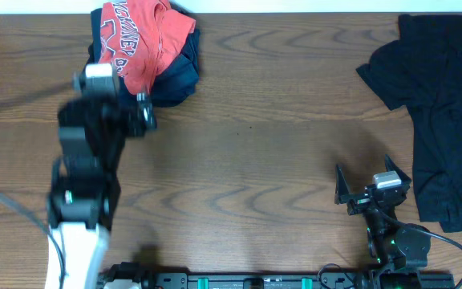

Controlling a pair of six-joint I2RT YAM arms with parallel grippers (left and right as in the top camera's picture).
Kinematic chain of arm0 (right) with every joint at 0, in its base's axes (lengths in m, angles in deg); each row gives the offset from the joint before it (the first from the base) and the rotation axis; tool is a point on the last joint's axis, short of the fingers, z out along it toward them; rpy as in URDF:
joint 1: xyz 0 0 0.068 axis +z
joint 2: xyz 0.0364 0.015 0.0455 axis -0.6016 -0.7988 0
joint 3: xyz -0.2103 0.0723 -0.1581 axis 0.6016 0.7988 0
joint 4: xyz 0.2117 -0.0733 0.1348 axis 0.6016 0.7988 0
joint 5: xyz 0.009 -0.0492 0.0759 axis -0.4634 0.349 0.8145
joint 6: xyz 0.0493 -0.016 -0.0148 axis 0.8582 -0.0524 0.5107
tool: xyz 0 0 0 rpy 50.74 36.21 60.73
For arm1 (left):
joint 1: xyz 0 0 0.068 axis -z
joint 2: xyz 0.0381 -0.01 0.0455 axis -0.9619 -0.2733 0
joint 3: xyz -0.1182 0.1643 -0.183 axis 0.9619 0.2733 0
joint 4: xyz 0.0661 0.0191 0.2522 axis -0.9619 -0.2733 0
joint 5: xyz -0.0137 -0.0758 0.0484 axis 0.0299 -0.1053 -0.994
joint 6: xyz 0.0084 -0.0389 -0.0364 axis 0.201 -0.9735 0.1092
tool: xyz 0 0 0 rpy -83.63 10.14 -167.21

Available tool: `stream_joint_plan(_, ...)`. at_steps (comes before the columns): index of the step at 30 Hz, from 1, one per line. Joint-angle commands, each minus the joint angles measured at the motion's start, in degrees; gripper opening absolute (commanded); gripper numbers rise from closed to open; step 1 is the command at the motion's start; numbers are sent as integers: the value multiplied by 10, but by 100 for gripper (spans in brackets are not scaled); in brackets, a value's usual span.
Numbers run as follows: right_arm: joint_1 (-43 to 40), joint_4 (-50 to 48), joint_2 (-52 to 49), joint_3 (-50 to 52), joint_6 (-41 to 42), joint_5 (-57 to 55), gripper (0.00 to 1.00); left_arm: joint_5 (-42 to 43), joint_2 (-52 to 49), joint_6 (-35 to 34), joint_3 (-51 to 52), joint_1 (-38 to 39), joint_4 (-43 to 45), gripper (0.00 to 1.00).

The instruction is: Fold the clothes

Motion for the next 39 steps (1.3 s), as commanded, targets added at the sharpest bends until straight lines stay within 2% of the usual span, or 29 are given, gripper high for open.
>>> stream_joint_plan(1, -3, 3, 3, 1, -6, 4, 99, 3, 91, 0, 115, -2, 51, 98)
stream_joint_plan(8, -3, 3, 3, 1, -6, 4, 99, 31, 249, 1, 320, -3, 184, 98)
stream_joint_plan(16, -3, 3, 3, 1, -6, 4, 99, 38, 377, -1, 429, -10, 202, 98)
stream_joint_plan(24, -3, 3, 3, 1, -6, 4, 99, 74, 450, -3, 472, -44, 196, 98)
stream_joint_plan(30, -3, 3, 3, 1, -6, 4, 99, 75, 525, -3, 476, -44, 121, 98)
stream_joint_plan(39, -3, 3, 3, 1, -6, 4, 99, 64, 527, -3, 476, -42, 83, 98)
